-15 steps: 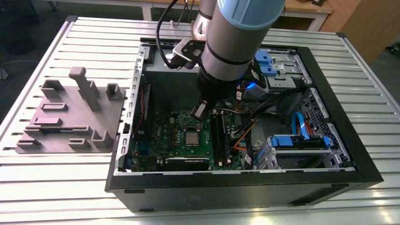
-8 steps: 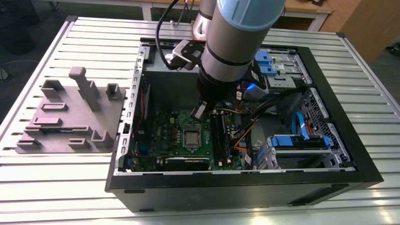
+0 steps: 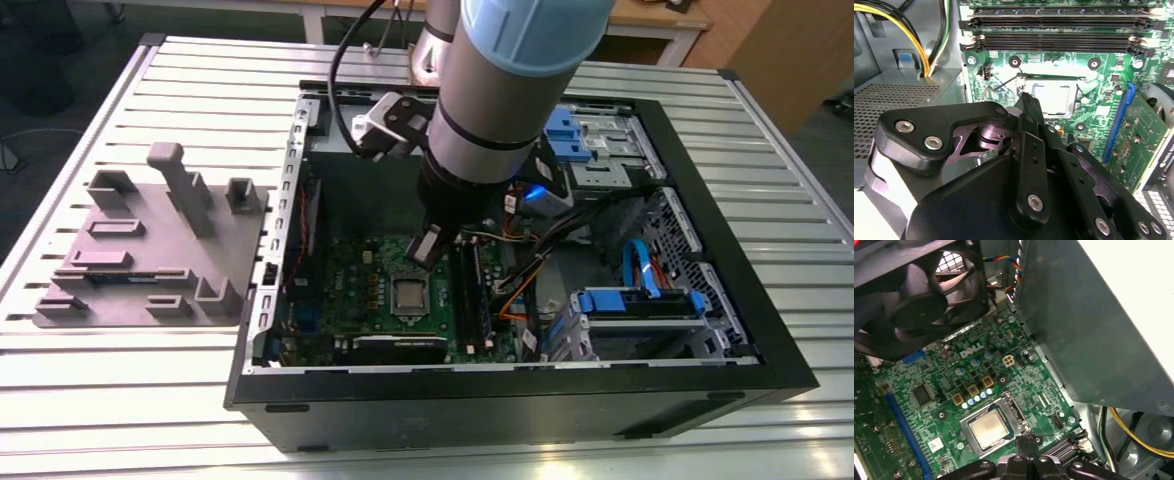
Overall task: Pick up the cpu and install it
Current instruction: 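Close the cpu cover, then install the first cpu locking lever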
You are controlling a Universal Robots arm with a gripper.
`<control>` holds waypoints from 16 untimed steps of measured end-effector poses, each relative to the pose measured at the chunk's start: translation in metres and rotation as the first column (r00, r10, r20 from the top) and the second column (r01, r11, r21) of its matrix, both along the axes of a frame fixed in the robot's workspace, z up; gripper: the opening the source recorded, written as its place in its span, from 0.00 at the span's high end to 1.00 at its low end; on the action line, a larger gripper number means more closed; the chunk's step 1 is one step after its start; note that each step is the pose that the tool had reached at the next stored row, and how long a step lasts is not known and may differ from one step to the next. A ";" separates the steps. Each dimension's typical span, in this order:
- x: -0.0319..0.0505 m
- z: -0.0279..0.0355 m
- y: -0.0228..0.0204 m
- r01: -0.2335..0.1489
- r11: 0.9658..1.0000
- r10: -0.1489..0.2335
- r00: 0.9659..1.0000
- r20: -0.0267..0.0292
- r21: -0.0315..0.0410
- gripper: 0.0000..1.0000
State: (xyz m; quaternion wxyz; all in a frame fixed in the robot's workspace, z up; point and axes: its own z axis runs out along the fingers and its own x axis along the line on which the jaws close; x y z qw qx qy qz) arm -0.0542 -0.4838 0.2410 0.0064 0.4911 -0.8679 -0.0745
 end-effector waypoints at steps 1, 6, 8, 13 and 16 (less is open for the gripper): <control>-0.0003 0.0000 -0.0004 -0.001 1.000 0.001 1.000 0.000 0.000 0.89; -0.0006 -0.0001 -0.0004 -0.003 1.000 0.003 1.000 0.000 0.000 0.89; -0.0007 0.0000 -0.0004 -0.003 1.000 0.003 1.000 0.000 0.000 0.89; -0.0006 0.0000 -0.0004 -0.003 1.000 0.003 1.000 0.000 0.000 0.89; -0.0006 -0.0001 -0.0004 -0.003 1.000 0.003 1.000 0.000 0.000 0.89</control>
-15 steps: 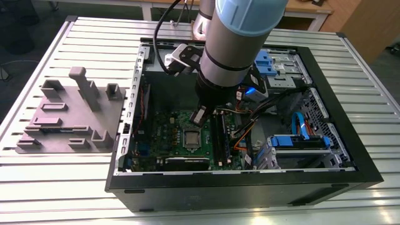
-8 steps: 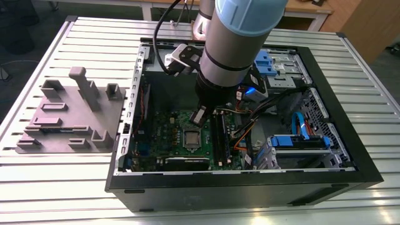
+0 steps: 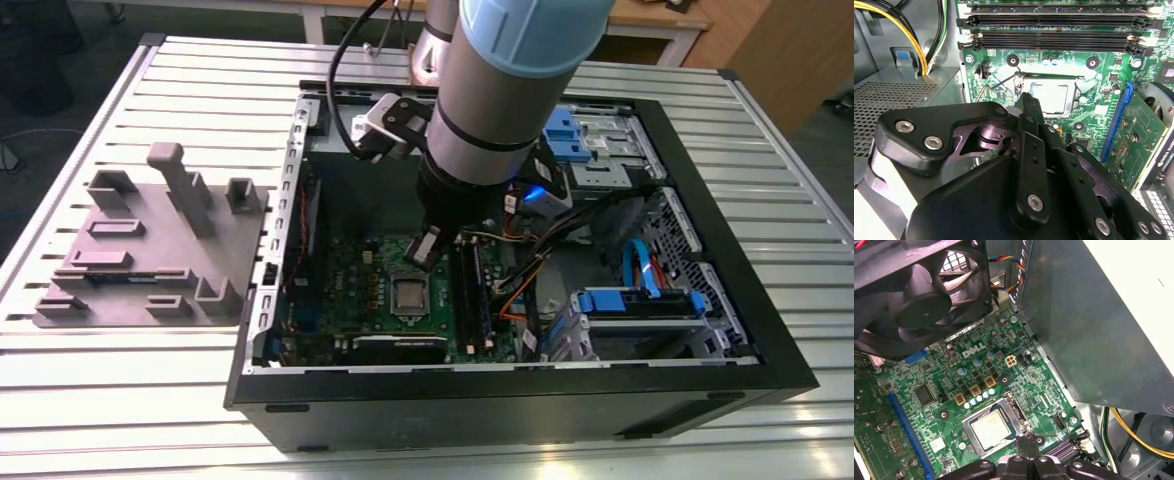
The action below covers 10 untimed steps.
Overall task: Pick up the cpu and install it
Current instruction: 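Install the first cpu locking lever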
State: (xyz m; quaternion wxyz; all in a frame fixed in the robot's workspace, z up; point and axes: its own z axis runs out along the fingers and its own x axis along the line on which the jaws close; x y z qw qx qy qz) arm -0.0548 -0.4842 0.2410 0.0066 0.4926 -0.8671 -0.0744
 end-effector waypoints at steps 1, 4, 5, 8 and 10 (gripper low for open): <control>0.0005 0.0000 0.0000 0.000 1.000 0.000 1.000 0.000 0.000 0.89; 0.0070 -0.0002 0.0008 0.000 1.000 0.000 1.000 0.000 0.000 0.89; 0.0089 -0.0003 0.0016 0.000 1.000 0.000 1.000 0.000 0.000 0.89; 0.0154 -0.0005 0.0063 0.000 1.000 0.000 1.000 0.000 0.000 0.89; 0.0186 -0.0007 0.0103 0.000 1.000 0.000 1.000 0.000 -0.001 0.89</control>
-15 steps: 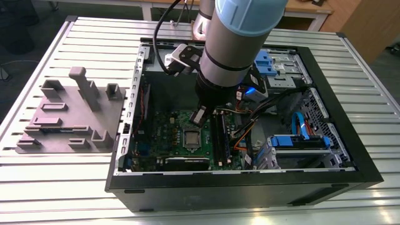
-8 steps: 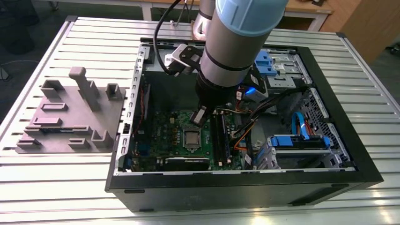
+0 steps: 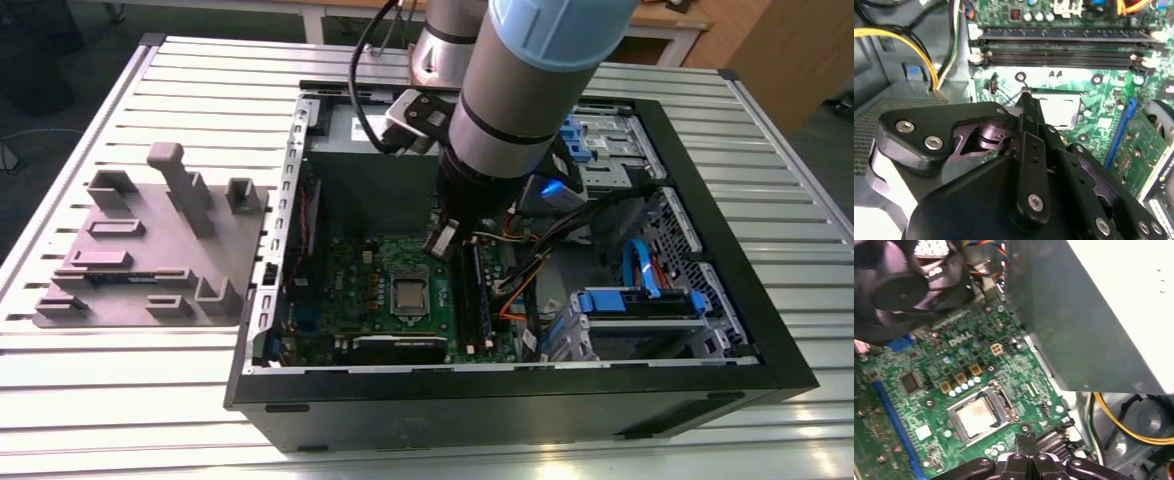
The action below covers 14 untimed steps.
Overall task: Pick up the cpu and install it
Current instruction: 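Install the first cpu locking lever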
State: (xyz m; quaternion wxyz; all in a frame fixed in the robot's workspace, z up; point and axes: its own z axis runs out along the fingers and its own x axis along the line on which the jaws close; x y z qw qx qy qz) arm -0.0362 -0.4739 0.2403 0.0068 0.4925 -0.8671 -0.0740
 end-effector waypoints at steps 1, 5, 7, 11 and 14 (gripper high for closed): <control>0.0017 -0.0001 0.0023 0.000 1.000 0.000 1.000 0.000 0.000 0.89; 0.0069 -0.0004 0.0089 0.000 1.000 0.000 1.000 0.000 0.000 0.89; 0.0077 -0.0005 0.0107 0.000 1.000 0.000 1.000 0.000 0.000 0.89; 0.0080 -0.0006 0.0137 0.000 1.000 0.000 1.000 0.000 0.000 0.89; 0.0086 -0.0010 0.0170 0.000 1.000 0.000 1.000 0.000 0.000 0.89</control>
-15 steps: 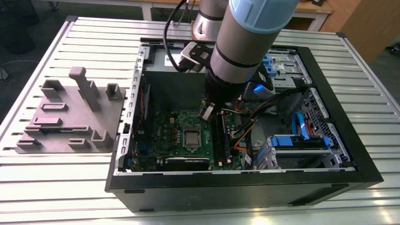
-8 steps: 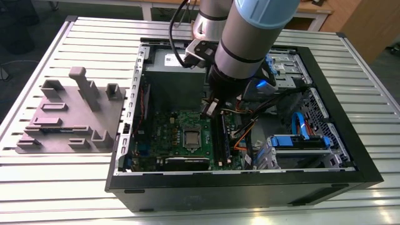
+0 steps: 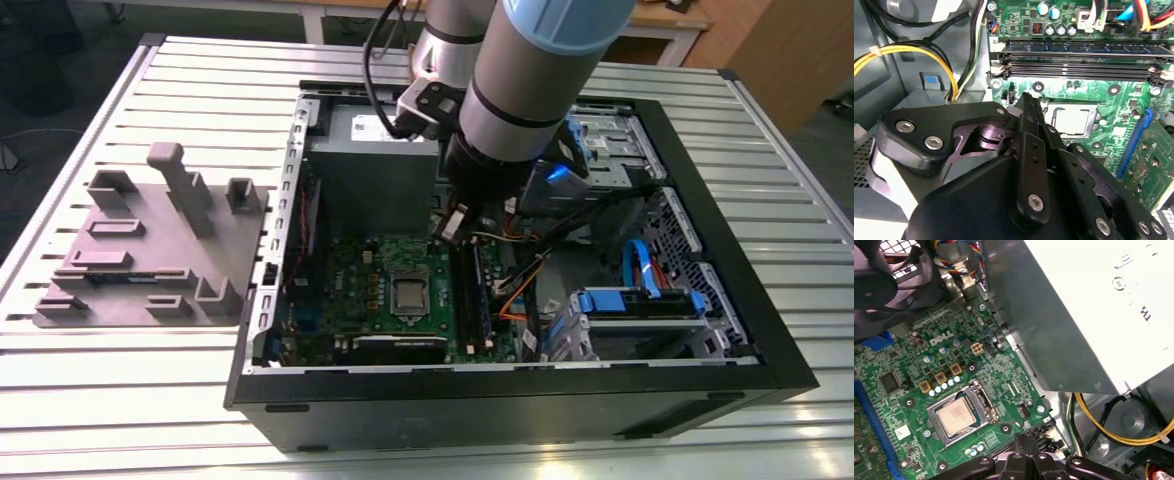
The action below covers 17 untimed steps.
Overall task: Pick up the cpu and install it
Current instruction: 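Install the first cpu locking lever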
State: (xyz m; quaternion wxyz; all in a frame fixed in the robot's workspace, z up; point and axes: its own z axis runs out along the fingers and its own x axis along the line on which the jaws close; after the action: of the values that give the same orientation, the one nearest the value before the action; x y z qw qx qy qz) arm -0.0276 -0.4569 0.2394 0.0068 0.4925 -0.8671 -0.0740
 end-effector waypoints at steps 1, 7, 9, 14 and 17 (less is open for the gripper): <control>0.0002 -0.0001 0.0009 0.000 1.000 0.000 1.000 0.000 0.000 0.89; 0.0003 -0.0009 0.0061 0.000 1.000 0.000 1.000 0.000 0.000 0.89; 0.0001 -0.0013 0.0080 0.000 1.000 0.000 1.000 0.000 0.000 0.89; -0.0038 -0.0029 0.0093 -0.012 1.000 0.012 1.000 0.000 0.000 0.89; -0.0055 -0.0033 0.0086 -0.028 1.000 0.028 1.000 0.000 0.000 0.89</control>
State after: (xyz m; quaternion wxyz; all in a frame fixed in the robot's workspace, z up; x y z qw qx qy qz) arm -0.0331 -0.4483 0.2361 0.0078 0.5047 -0.8601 -0.0739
